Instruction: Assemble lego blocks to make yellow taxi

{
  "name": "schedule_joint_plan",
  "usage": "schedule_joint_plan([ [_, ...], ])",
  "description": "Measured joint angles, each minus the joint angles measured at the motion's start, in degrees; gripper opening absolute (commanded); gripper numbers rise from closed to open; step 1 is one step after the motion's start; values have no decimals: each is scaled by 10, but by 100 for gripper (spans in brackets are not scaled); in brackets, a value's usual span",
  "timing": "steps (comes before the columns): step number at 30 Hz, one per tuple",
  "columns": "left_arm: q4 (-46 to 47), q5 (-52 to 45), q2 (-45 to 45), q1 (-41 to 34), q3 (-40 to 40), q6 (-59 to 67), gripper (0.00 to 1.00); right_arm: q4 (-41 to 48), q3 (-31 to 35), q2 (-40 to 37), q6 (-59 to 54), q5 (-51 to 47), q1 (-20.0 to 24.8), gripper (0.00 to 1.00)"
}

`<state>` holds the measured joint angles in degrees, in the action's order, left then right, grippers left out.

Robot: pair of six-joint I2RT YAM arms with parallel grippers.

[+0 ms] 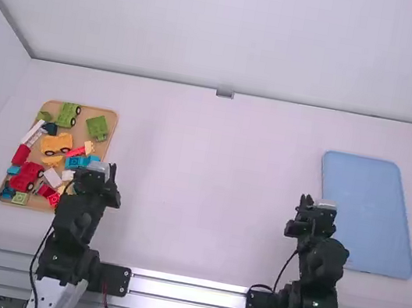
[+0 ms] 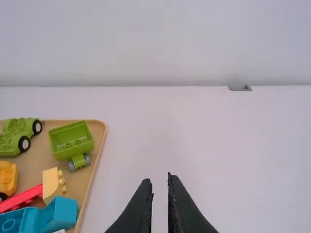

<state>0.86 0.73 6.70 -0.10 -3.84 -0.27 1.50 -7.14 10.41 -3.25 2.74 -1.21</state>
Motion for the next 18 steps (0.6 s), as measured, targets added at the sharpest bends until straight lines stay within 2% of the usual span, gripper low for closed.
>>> schedule_joint_plan([
  [6,15,4,55,4,-55,-3,21,12,-79,84,-26,34,-13,22],
  [18,45,29,211,19,-183,-38,44,46,-296,342,-111,123,-68,44],
])
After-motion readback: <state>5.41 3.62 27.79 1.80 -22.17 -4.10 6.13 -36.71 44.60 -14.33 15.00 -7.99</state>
